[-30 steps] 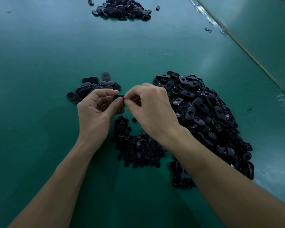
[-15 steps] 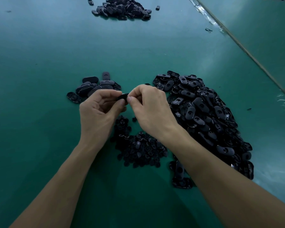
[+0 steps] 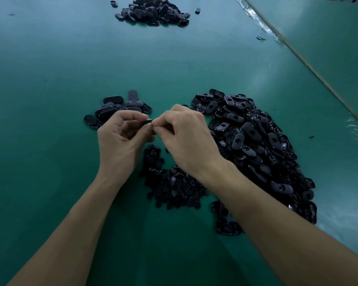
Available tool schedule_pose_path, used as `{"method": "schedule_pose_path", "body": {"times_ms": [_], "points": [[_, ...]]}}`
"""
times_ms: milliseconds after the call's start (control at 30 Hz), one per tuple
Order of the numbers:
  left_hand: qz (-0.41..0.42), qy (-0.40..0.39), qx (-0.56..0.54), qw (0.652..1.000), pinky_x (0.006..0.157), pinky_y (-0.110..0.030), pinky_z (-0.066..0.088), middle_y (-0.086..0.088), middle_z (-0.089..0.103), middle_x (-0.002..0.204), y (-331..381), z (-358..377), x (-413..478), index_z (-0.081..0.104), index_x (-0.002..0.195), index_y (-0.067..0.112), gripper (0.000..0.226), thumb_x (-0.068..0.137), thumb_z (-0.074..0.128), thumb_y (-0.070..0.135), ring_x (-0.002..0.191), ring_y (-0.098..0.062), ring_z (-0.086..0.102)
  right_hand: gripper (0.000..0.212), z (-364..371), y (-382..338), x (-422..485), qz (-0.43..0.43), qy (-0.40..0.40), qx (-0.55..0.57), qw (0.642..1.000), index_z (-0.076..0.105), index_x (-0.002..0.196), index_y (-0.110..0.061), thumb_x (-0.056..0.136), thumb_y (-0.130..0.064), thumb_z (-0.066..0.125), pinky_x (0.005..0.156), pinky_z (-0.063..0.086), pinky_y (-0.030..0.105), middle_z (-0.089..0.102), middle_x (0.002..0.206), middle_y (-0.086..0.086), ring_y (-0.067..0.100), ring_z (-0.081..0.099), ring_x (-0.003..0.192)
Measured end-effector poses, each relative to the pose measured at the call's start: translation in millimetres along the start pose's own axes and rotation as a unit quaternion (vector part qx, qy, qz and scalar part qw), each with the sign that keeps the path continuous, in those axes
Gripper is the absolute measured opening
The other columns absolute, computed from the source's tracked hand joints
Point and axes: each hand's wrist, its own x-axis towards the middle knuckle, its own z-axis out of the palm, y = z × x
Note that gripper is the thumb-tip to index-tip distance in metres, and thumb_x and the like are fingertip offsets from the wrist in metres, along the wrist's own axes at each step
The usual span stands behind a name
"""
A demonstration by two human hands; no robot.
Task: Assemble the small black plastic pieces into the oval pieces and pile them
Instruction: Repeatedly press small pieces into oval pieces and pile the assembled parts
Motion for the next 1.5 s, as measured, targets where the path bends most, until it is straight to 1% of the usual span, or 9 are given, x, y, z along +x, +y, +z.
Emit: {"method": "schedule_pose_path", "body": {"times_ms": [100,233,333,533,767,1000,1167,1333,1500], "points": [[0.0,0.008,0.011,1.0,0.071,-0.022,0.058,0.007,0.074,0.08,-1,-1,1,0.063,0.092,0.017,0.022,0.087,0.071,-0.004,0.071,-0.007,0.069,0.011,0,3,2,0.014,-0.013,0.045,0.999,0.079,0.098,-0.018,0.092,-0.018,0.07,0.082,0.054,0.039,0.068,0.093,-0.001,0.015,0.063,0.089],[-0.006,0.014,0.009,1.0,0.071,-0.021,0.057,0.007,0.075,0.08,-1,-1,1,0.063,0.092,0.018,0.025,0.088,0.07,-0.006,0.072,-0.007,0.069,0.013,-3,8,4,0.02,-0.017,0.108,0.994,0.081,0.099,-0.013,0.088,-0.011,0.075,0.074,0.047,0.008,0.075,0.088,-0.005,-0.007,0.06,0.072],[-0.012,0.013,0.002,1.0,0.074,-0.022,0.058,0.004,0.075,0.082,0,-1,1,0.064,0.095,0.018,0.027,0.087,0.071,-0.007,0.075,-0.009,0.07,0.014,-5,9,5,0.015,-0.024,0.123,0.992,0.081,0.099,-0.013,0.087,-0.009,0.076,0.071,0.043,0.004,0.069,0.079,-0.015,-0.014,0.059,0.067],[-0.008,0.007,0.024,1.0,0.072,-0.022,0.059,0.007,0.074,0.079,3,3,-1,0.062,0.094,0.018,0.027,0.084,0.074,-0.004,0.074,-0.007,0.069,0.016,-13,16,8,-0.002,-0.027,0.064,0.998,0.079,0.1,-0.025,0.088,-0.015,0.075,0.076,0.045,0.016,0.062,0.089,-0.013,-0.001,0.056,0.077],[-0.006,-0.007,0.041,0.999,0.072,-0.023,0.058,0.011,0.072,0.078,2,3,-1,0.062,0.093,0.02,0.031,0.086,0.072,-0.008,0.073,-0.007,0.065,0.029,-18,16,12,-0.067,-0.085,-0.105,0.988,0.068,0.126,-0.025,0.097,-0.026,0.063,0.108,0.038,0.041,0.062,0.128,-0.004,0.019,0.05,0.124],[-0.011,-0.021,0.033,0.999,0.075,-0.023,0.059,0.007,0.075,0.081,0,3,-1,0.064,0.096,0.022,0.03,0.085,0.074,-0.004,0.074,-0.008,0.07,0.016,-23,25,19,-0.025,-0.141,-0.033,0.989,0.074,0.108,-0.022,0.098,-0.027,0.063,0.084,0.053,0.033,0.072,0.095,-0.005,0.01,0.064,0.091],[-0.026,-0.018,0.012,0.999,0.072,-0.027,0.061,0.002,0.077,0.084,0,3,-1,0.064,0.098,0.018,0.026,0.082,0.078,0.003,0.074,-0.011,0.072,0.011,-25,28,20,-0.027,-0.146,-0.019,0.989,0.072,0.095,-0.02,0.098,-0.028,0.064,0.061,0.036,0.011,0.058,0.072,-0.015,-0.004,0.052,0.066],[-0.032,-0.014,0.003,0.999,0.067,-0.026,0.061,0.003,0.076,0.081,2,3,-1,0.064,0.096,0.018,0.024,0.077,0.079,0.015,0.071,-0.01,0.072,0.012,-28,27,23,-0.028,-0.151,0.001,0.988,0.074,0.095,-0.017,0.097,-0.024,0.065,0.06,0.038,0.009,0.058,0.069,-0.014,-0.008,0.051,0.061],[-0.032,-0.013,-0.001,0.999,0.066,-0.025,0.061,0.004,0.076,0.082,1,3,-1,0.064,0.096,0.019,0.023,0.081,0.078,0.007,0.073,-0.009,0.072,0.01,-27,28,23,-0.016,-0.158,0.034,0.987,0.074,0.094,-0.02,0.096,-0.023,0.065,0.063,0.042,0.014,0.069,0.079,-0.006,0.002,0.056,0.068]]}}
